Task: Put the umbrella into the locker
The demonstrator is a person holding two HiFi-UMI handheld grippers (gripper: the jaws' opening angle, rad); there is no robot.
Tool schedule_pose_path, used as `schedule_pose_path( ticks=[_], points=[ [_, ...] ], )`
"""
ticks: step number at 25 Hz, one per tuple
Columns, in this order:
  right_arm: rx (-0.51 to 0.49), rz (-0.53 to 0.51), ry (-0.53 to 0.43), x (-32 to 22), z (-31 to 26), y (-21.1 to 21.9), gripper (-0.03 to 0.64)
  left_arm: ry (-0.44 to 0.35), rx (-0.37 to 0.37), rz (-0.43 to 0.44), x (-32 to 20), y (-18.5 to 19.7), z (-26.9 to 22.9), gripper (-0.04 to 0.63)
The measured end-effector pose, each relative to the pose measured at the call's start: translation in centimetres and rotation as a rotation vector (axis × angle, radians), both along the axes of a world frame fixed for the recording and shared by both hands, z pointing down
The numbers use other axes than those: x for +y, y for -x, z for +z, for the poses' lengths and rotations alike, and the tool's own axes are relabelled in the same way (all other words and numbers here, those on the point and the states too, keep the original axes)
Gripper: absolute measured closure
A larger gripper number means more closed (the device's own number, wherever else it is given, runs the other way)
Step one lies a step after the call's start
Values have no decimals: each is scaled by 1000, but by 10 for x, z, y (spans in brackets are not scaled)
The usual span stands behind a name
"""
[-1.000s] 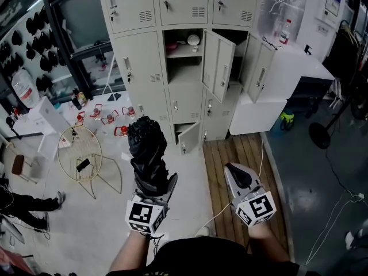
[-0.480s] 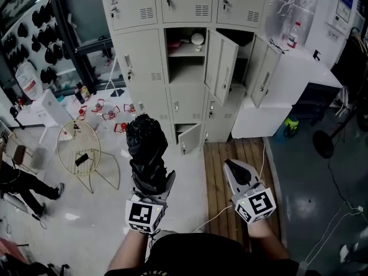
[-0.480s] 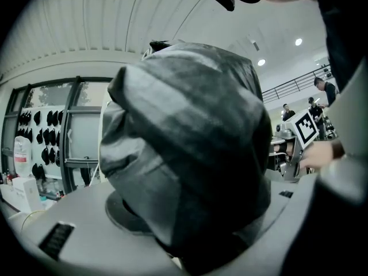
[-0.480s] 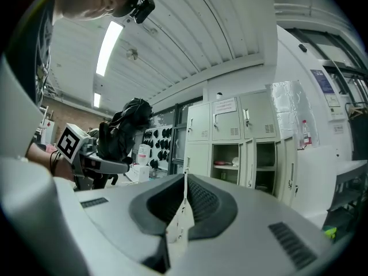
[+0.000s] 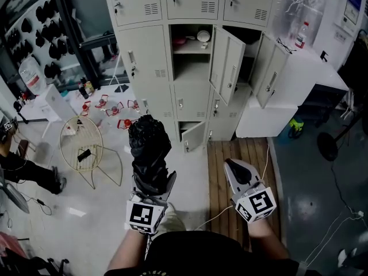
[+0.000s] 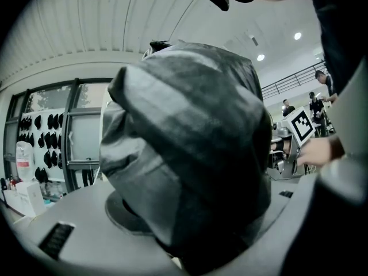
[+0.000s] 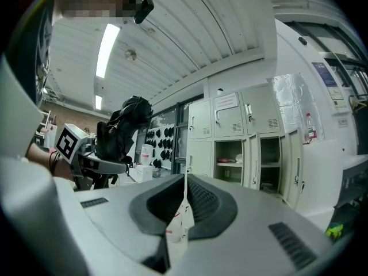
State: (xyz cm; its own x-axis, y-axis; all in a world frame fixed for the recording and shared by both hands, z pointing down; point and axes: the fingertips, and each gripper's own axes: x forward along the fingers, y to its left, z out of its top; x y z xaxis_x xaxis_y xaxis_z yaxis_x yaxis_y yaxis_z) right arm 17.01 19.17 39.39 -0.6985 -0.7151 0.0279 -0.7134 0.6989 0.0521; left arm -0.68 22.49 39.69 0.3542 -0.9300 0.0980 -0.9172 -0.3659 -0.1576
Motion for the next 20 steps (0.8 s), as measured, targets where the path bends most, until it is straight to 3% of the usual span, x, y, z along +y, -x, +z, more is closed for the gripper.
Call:
schedule_pose_path(
  ticks=[20],
  points=[
    [20, 30, 10, -74, 2, 52, 584, 22, -11, 60, -88, 43, 11, 307]
  ],
)
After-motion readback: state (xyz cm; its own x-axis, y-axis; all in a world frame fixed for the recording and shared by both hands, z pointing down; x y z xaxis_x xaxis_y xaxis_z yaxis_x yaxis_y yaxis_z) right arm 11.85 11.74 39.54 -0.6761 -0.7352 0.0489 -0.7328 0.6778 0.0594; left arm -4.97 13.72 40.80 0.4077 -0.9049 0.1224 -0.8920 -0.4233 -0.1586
